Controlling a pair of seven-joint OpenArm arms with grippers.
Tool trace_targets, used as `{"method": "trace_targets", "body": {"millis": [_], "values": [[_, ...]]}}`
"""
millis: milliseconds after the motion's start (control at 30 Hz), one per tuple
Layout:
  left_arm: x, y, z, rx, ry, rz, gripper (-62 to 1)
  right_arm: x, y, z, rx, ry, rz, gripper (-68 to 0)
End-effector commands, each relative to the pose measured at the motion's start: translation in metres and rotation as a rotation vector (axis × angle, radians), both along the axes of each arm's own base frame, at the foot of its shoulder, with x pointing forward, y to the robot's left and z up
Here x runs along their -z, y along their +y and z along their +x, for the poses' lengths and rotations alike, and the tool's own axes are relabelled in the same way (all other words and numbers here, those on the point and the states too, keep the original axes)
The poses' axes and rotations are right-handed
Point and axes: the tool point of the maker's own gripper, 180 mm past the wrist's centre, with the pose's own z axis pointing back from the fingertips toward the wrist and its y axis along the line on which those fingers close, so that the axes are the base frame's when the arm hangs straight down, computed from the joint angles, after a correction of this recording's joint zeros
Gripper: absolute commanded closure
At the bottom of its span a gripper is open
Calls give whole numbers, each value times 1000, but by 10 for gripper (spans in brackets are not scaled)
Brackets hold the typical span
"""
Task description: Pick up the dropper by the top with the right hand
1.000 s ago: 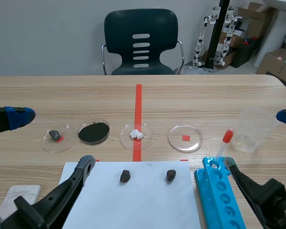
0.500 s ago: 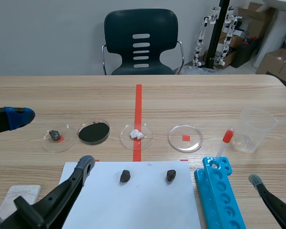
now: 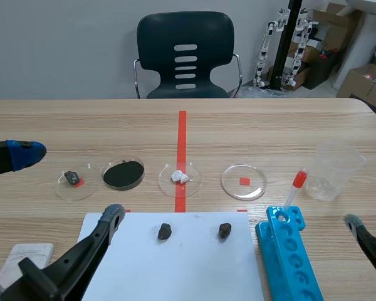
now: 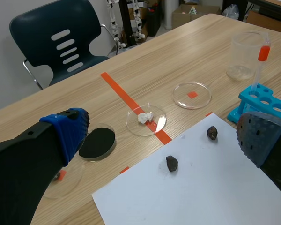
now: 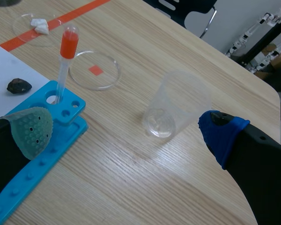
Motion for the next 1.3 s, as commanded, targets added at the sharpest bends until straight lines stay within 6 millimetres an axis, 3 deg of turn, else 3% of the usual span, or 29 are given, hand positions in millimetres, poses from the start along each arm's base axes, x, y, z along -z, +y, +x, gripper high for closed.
{"method": "trace_targets", "body": {"millis": [0, 600, 1267], "values": [[-8, -2, 2, 0, -25, -20, -623, -14, 6, 12, -14, -56, 29, -679], [-8, -2, 2, -2, -23, -20, -623, -4, 60, 33, -126, -47, 74, -679], [-8, -1, 2, -3, -22, -20, -623, 14, 55, 46, -95, -24, 100, -652]]}}
